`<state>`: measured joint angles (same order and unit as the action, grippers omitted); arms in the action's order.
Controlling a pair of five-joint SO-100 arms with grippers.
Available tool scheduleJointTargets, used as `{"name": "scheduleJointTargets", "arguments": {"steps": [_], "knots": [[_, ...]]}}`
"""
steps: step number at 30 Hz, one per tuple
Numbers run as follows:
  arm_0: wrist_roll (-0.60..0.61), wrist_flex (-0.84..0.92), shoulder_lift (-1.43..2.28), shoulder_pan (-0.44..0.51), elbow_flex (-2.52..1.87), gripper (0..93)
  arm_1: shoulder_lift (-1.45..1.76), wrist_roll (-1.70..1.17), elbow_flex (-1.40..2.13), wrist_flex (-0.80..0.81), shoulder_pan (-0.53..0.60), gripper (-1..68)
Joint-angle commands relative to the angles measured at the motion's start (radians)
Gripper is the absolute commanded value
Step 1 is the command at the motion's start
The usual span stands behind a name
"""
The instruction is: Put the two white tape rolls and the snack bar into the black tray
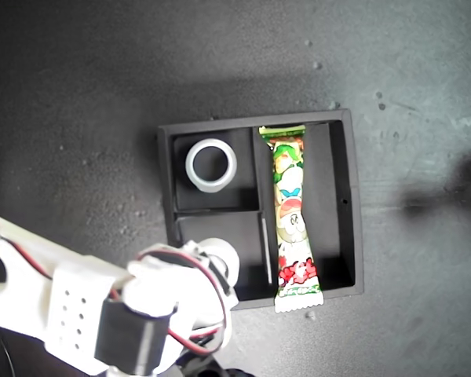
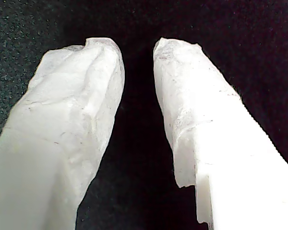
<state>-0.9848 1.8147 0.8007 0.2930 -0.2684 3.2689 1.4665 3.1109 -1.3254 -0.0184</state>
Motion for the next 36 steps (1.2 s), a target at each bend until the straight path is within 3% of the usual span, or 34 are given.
{"name": "scheduleJointTargets", "arguments": {"steps": [1, 7, 18, 29, 36], "knots": [[0.002, 0.017, -0.023, 0.018, 0.086, 0.3, -0.006, 0.002, 0.012, -0.009, -0.002, 4.4], [-0.008, 0.017, -0.025, 0.025, 0.087, 10.9, -0.006, 0.002, 0.012, -0.009, -0.002, 4.4], [-0.012, 0.018, 0.101, 0.037, -0.012, 13.2, -0.006, 0.002, 0.012, -0.009, -0.002, 4.4], [-0.066, 0.003, 0.963, -0.127, -0.922, 2.8, 0.081, -0.018, 0.012, -0.015, -0.052, 4.4], [-0.097, -0.212, 1.382, -0.245, -1.577, 0.0, 0.081, -0.018, 0.012, -0.015, -0.084, 4.4]]}}
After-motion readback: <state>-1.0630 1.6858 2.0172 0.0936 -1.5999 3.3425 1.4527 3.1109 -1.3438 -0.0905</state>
